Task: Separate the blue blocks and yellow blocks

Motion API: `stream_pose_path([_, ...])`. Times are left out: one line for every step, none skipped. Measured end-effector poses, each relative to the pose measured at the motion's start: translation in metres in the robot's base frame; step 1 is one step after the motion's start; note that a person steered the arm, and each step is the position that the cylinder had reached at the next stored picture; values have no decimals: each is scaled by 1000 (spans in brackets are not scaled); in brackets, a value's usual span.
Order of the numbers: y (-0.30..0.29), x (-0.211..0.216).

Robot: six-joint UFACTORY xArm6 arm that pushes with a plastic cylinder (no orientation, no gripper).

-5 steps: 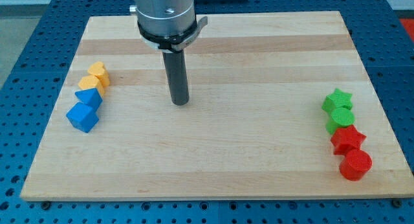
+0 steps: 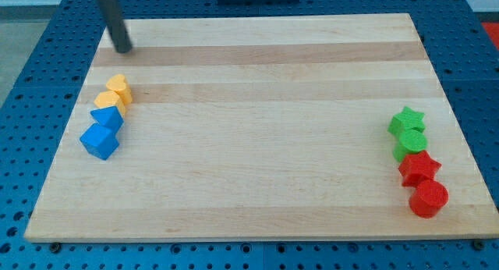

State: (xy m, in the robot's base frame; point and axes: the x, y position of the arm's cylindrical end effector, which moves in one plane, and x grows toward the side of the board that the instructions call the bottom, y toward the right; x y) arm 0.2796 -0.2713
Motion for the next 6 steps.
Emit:
stream_pose_path([-33, 12])
stream_pose_path([-33, 35])
stream_pose_path([-33, 89])
stream_pose_path([-33, 125])
stream_pose_path([-12, 136])
stream_pose_path([20, 151])
